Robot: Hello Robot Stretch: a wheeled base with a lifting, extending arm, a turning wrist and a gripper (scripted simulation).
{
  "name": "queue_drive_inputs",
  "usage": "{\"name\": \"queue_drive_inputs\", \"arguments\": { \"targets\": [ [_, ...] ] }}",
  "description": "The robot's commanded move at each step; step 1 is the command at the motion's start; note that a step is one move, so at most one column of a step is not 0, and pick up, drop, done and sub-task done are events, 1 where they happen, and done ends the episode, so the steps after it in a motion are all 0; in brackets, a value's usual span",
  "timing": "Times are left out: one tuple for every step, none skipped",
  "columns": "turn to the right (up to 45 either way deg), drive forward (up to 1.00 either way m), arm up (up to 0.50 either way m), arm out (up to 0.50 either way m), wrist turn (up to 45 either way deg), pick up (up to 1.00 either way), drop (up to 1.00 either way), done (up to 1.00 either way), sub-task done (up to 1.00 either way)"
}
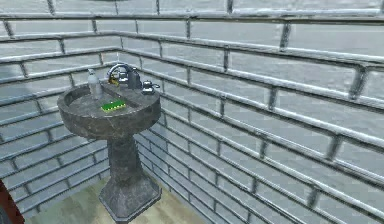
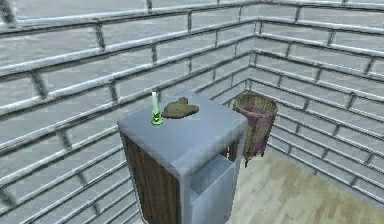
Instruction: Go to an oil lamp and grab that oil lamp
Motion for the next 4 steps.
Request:
{"name": "queue_drive_inputs", "arguments": {
  "targets": [
    [0.0,0.00,0.38,0.00,0.0,0.00,0.00,0.00,0.00],
    [0.0,0.00,0.00,0.46,0.0,0.00,0.00,0.00,0.00],
    [0.0,0.00,0.00,0.00,45.0,0.00,0.00,0.00,0.00],
    [0.0,0.00,0.00,0.00,45.0,0.00,0.00,0.00,0.00]
  ]
}}
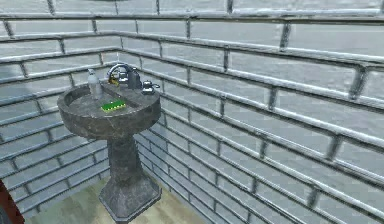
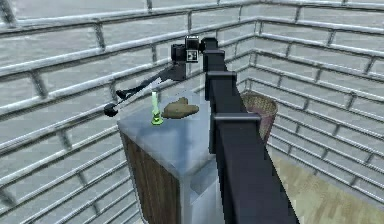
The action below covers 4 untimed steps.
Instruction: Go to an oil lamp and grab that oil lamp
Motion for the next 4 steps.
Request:
{"name": "queue_drive_inputs", "arguments": {
  "targets": [
    [0.0,0.00,0.00,0.00,45.0,0.00,0.00,0.00,0.00],
    [0.0,0.00,0.00,0.00,33.0,0.00,0.00,0.00,0.00],
    [0.0,0.00,-0.16,0.00,0.0,0.00,0.00,0.00,0.00],
    [0.0,0.00,0.00,0.00,0.0,1.00,0.00,0.00,0.00]
  ]
}}
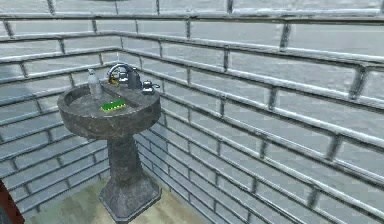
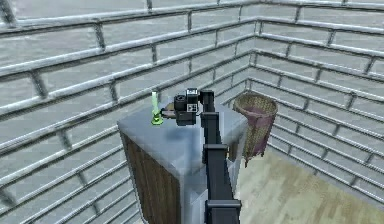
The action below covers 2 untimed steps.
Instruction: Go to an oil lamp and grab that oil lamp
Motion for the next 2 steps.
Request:
{"name": "queue_drive_inputs", "arguments": {
  "targets": [
    [0.0,0.00,0.10,0.00,0.0,0.00,0.00,0.00,0.00],
    [0.0,0.00,0.00,0.00,0.0,0.00,0.00,1.00,0.00]
  ]
}}
